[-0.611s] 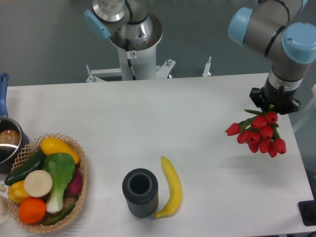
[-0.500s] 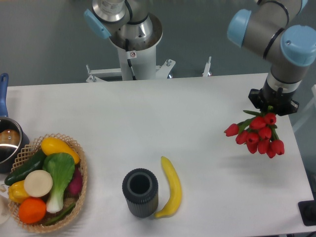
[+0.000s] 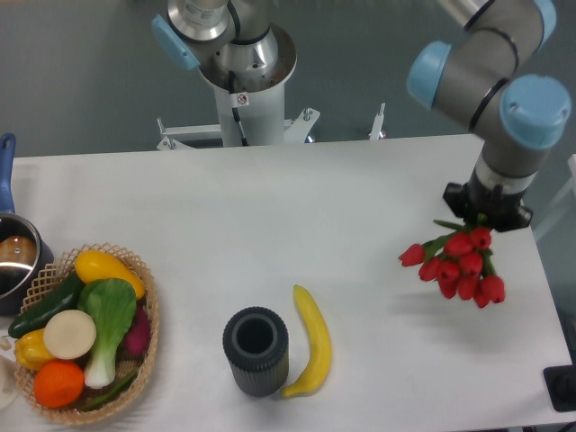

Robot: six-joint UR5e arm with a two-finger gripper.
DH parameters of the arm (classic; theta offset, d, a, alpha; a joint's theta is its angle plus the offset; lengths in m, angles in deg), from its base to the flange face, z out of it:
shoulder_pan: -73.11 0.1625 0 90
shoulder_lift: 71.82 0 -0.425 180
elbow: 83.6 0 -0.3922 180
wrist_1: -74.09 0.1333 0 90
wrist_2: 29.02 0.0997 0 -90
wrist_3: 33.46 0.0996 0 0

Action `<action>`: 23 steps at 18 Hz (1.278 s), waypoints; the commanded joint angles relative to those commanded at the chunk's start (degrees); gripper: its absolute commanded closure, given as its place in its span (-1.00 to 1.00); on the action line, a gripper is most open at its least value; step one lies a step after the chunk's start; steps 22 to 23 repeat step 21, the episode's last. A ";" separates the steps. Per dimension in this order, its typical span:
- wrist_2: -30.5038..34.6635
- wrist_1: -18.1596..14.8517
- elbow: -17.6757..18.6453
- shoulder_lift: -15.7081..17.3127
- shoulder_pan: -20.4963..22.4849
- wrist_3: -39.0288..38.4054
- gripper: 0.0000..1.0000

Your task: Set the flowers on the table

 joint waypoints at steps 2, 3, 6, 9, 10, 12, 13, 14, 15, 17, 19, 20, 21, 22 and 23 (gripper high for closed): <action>-0.35 0.00 0.36 0.00 -0.35 0.00 0.54; -0.44 -0.09 0.53 -0.09 -0.44 0.09 0.25; -1.84 0.44 1.33 0.00 -0.44 0.00 -1.00; -2.02 4.29 2.64 0.44 -0.35 -0.18 -1.00; -2.46 6.48 3.25 0.53 -0.09 -0.35 -1.00; -3.16 11.23 5.27 1.05 0.52 -0.44 -1.00; -3.34 13.08 6.41 1.66 1.13 -0.44 -1.00; -3.78 14.49 7.64 2.45 1.75 -0.35 -1.00; -4.74 15.98 8.52 3.16 2.28 -0.18 -1.00; -6.93 17.31 9.41 4.13 4.12 0.09 -1.00; -7.30 17.23 9.41 4.74 5.18 0.17 -1.00; -7.21 17.23 9.41 5.18 5.36 0.17 -1.00; -7.12 17.14 9.50 5.27 5.45 0.17 -1.00; -7.12 17.14 9.50 5.27 5.45 0.17 -1.00; -7.12 17.14 9.50 5.27 5.45 0.17 -1.00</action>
